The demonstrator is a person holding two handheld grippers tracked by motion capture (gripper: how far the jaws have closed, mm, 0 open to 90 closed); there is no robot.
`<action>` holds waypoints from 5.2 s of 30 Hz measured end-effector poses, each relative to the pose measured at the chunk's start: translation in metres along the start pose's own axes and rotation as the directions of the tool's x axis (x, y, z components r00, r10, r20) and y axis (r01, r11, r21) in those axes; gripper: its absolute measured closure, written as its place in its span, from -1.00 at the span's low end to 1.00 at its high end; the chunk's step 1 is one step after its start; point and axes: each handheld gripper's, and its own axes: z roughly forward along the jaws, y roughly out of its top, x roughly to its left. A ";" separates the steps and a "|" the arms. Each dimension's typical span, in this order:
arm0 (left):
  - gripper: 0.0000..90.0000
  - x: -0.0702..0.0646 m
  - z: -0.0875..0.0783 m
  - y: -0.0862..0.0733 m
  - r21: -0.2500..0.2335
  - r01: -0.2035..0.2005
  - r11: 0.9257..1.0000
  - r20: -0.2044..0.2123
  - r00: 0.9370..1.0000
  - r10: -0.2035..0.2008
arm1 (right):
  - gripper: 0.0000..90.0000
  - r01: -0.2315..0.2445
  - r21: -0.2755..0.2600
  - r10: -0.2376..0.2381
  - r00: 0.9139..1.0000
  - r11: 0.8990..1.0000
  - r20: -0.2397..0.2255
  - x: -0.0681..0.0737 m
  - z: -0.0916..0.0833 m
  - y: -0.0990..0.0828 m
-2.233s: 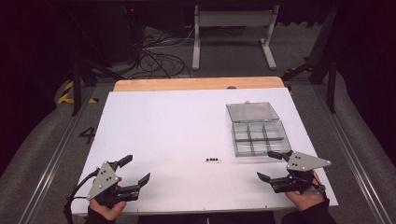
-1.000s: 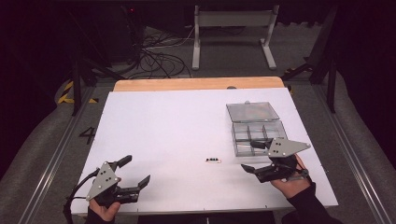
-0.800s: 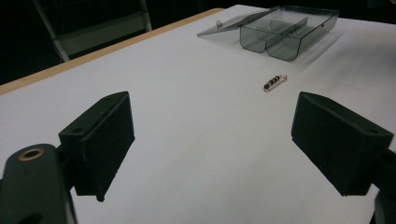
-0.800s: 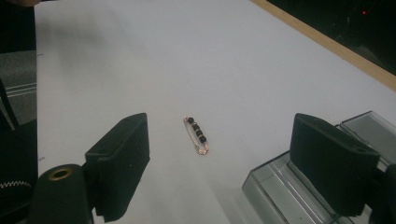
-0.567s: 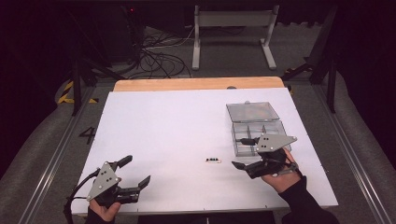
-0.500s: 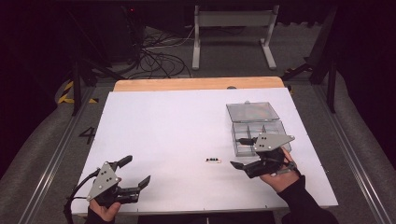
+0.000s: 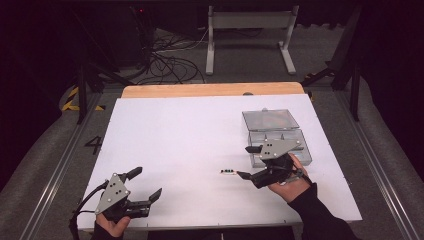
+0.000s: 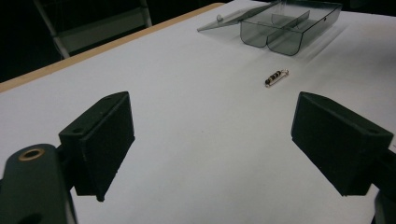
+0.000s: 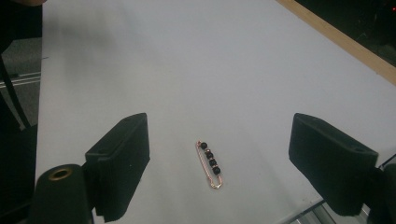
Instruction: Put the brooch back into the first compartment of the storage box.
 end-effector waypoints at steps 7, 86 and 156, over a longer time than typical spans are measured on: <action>-0.69 0.000 0.000 0.000 -0.004 -0.005 1.000 -0.003 1.000 0.005 | -0.67 -0.070 -0.014 0.069 0.995 0.997 -0.070 -0.005 0.004 0.001; -0.68 -0.002 0.003 0.000 0.016 -0.022 1.000 0.006 1.000 0.022 | 0.64 0.084 0.480 -0.005 0.986 0.873 -0.165 -0.020 0.106 -0.001; -0.69 -0.002 0.002 0.000 0.014 -0.029 0.999 -0.002 1.000 0.029 | 0.84 0.032 0.327 -0.039 0.999 0.944 0.017 -0.050 0.030 0.030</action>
